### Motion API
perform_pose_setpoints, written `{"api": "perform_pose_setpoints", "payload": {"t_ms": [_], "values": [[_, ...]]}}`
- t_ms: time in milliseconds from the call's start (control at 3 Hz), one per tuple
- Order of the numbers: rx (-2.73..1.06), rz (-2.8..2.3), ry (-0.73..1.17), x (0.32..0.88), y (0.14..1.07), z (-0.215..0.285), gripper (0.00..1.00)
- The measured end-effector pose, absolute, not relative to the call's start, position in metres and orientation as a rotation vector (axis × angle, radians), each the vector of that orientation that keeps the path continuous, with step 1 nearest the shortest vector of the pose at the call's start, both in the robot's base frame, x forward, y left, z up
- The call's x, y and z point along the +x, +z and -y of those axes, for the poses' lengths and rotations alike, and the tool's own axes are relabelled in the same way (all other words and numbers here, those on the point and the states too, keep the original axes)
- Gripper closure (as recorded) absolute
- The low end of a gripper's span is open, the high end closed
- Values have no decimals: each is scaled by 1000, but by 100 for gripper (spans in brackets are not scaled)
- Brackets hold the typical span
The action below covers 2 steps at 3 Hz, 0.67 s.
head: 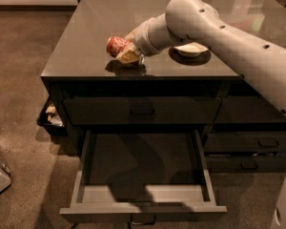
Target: Pick coke can from middle drawer and place on counter
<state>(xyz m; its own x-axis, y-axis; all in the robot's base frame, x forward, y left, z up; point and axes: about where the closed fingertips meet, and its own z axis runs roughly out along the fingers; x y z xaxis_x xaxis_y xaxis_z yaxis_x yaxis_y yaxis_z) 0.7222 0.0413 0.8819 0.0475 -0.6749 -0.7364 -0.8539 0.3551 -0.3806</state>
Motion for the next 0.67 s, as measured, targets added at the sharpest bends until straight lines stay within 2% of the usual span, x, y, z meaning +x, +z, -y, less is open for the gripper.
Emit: {"api": "perform_pose_setpoints", "payload": {"t_ms": [667], "values": [[-1378, -1682, 240, 722, 882, -41, 11]]}}
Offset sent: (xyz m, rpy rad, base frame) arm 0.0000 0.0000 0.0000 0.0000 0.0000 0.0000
